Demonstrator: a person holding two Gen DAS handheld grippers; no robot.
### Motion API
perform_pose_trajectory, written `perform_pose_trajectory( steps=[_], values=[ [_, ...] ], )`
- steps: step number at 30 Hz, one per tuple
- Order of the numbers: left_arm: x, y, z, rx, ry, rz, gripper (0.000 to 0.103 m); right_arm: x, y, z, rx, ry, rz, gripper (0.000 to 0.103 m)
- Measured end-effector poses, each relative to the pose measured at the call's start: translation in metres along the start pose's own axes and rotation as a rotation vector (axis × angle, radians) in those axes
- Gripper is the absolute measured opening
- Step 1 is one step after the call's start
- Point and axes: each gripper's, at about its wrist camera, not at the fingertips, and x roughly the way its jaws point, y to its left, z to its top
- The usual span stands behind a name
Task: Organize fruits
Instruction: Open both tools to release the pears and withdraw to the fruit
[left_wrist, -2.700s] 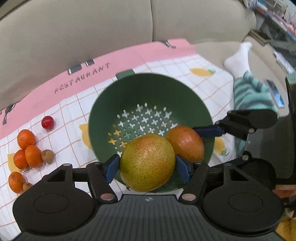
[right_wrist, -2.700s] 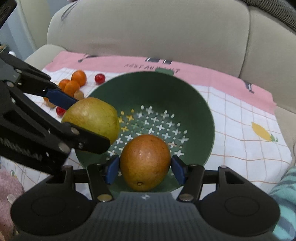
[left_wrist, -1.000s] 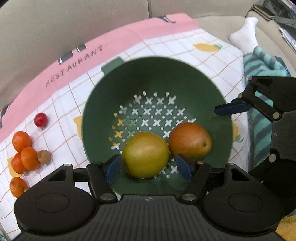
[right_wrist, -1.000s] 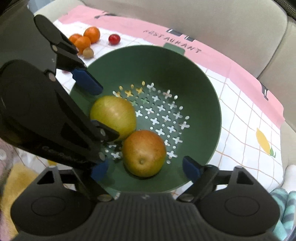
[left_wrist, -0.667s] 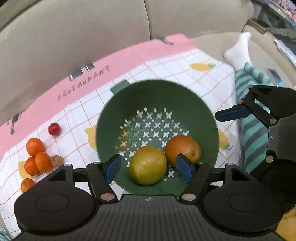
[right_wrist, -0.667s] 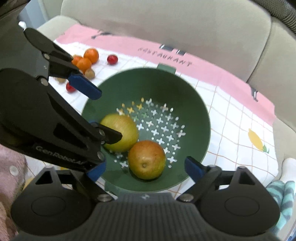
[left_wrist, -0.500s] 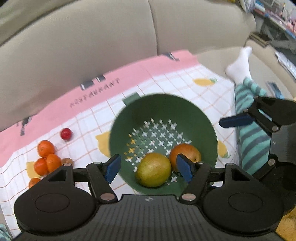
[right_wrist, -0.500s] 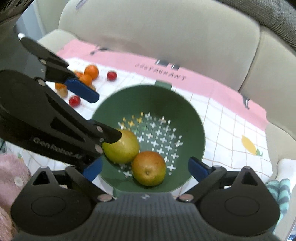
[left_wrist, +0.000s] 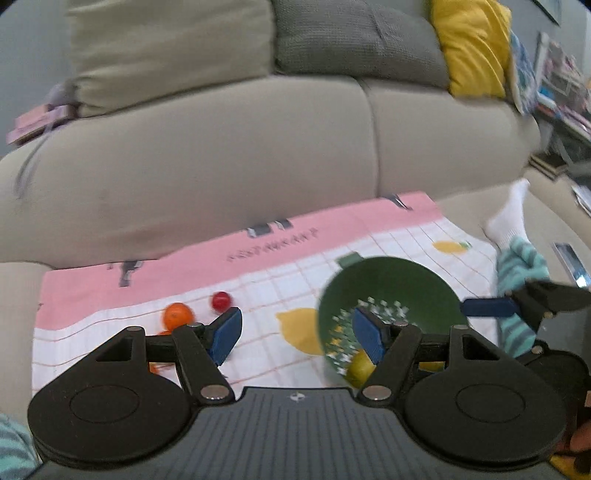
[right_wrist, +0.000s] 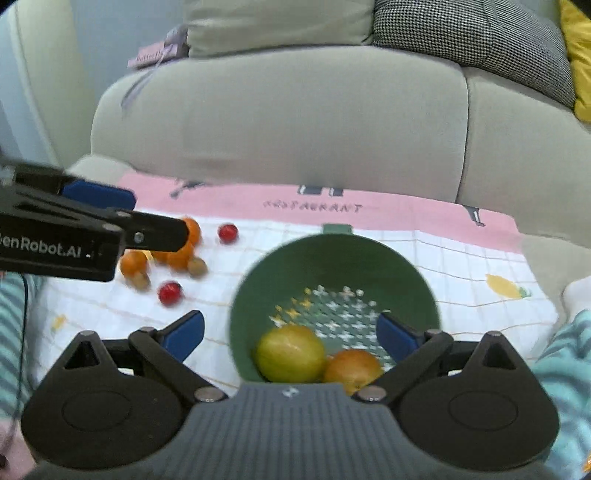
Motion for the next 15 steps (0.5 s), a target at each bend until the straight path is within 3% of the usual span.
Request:
perform_pose_trajectory(
  steps=[8, 15],
  values=[
    [-0.008, 0.051, -0.028, -0.133, -0.092, 0.067, 0.080, 0.011, 0.041, -0.003, 0.048, -0.092, -0.031, 0.096],
    [-0.015, 0.081, -0.050, -0.175, -0.125, 0.126, 0.082, 0.016, 0.078, -0.012, 0.054, -0.143, 0.049, 0.096]
  ],
)
